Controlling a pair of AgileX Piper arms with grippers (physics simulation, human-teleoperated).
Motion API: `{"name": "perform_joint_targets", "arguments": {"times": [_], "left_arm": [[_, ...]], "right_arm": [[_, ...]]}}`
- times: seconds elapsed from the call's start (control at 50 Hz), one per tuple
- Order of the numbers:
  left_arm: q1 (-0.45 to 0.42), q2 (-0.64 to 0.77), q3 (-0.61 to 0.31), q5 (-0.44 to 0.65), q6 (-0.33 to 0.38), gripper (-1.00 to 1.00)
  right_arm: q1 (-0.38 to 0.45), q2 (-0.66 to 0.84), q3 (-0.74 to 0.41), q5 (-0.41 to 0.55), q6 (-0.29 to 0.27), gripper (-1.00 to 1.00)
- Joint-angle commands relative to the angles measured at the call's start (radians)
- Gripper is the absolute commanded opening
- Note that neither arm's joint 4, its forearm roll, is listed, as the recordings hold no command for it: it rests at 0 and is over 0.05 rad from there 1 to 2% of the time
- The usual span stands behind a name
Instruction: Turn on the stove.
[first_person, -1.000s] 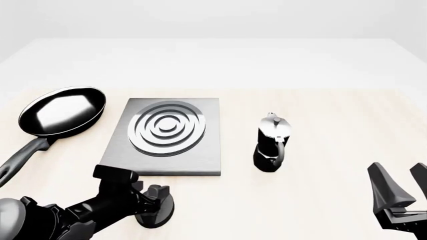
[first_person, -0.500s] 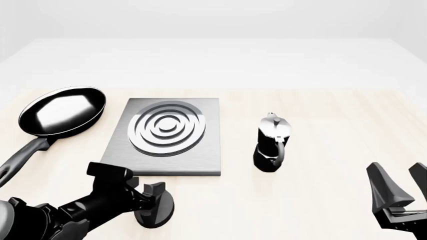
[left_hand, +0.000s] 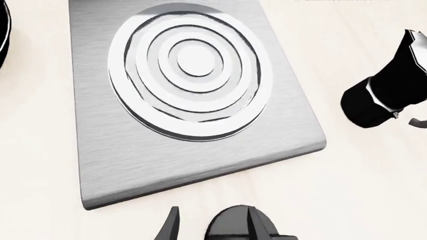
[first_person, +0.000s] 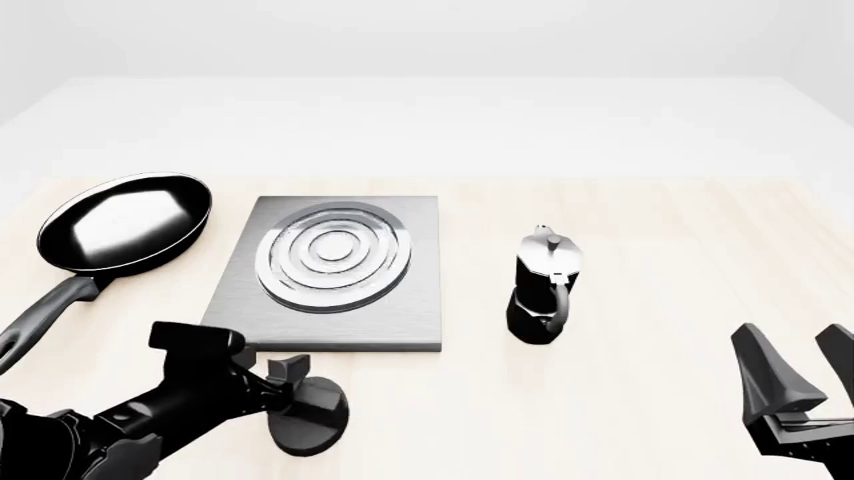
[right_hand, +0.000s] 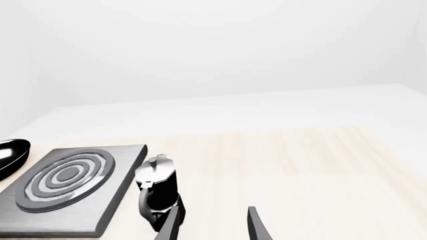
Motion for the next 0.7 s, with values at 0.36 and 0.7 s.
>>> {"name": "perform_joint_targets", "arguments": {"times": [0.36,0.7], "left_arm": [[0.077,-0.034,0.052,0.025,0.049,1.00],[0.102,-0.300,0.078,0.156,0.079,1.00]], "right_arm": [[-0.001,-0.036,0.000,0.027,-0.004,1.00],[-0.002,-0.037,0.000,0.026,-0.008,1.00]]}}
